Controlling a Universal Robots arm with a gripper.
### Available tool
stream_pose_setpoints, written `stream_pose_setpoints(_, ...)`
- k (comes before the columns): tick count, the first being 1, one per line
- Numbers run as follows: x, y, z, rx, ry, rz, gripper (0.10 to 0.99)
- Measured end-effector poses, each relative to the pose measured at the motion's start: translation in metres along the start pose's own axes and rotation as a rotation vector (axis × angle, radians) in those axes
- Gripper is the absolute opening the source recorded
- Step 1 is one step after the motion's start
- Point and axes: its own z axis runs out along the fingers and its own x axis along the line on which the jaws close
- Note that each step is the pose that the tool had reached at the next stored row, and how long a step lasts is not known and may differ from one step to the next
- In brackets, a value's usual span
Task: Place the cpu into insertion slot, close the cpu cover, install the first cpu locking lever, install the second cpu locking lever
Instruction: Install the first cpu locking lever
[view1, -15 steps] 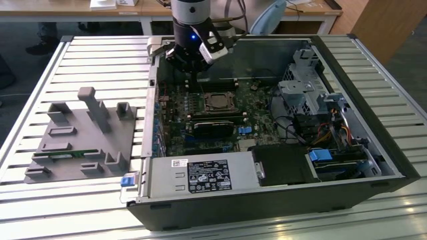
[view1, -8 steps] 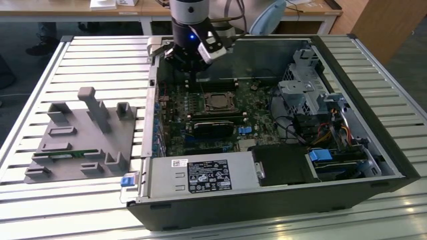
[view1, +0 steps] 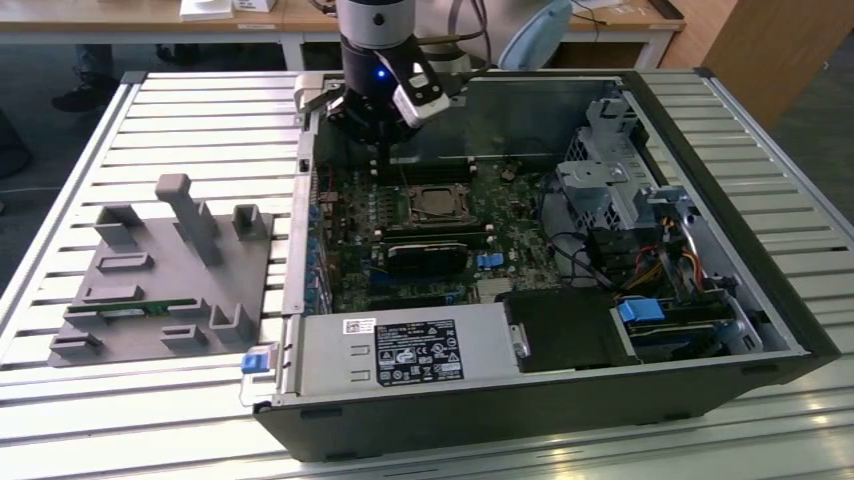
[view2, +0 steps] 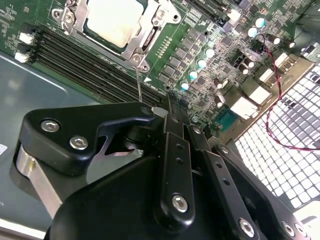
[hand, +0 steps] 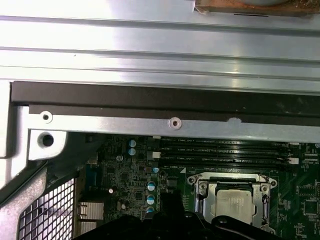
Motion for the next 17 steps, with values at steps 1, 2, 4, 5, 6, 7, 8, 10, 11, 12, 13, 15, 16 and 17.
stream_pose_setpoints(1,0.0005,0.0,0.0,0.0,0.0,0.0,0.106)
stream_pose_setpoints(2,0.001,0.0,0.0,0.0,0.0,0.0,0.106)
stream_pose_setpoints(4,0.0019,0.0002,0.0,0.0,0.0,0.0,0.106)
stream_pose_setpoints(5,0.0023,0.0002,0.0,0.0,0.0,0.0,0.106)
stream_pose_setpoints(6,0.0027,0.0002,-0.0001,0.0,0.0,0.0,0.106)
stream_pose_setpoints(7,0.0031,0.0003,0.0,0.0,-0.0001,0.0,0.106)
stream_pose_setpoints(8,0.0035,0.0004,0.0,0.0,0.0,0.0,0.106)
stream_pose_setpoints(10,0.0042,0.0005,-0.0001,0.0,0.0,0.0,0.106)
stream_pose_setpoints(11,0.0047,0.0005,-0.0001,0.0,0.0,0.0,0.106)
stream_pose_setpoints(12,0.0052,0.0006,-0.0001,0.0,0.0,0.0,0.106)
stream_pose_setpoints(13,0.0055,0.0008,-0.0001,0.0,0.0,0.0,0.106)
stream_pose_setpoints(15,0.0061,0.001,-0.0001,0.0,0.0,0.0,0.106)
stream_pose_setpoints(16,0.0061,0.001,-0.0001,0.0,0.0,0.0,0.106)
stream_pose_setpoints(17,0.0061,0.0011,-0.0001,0.0,0.0001,0.0,0.106)
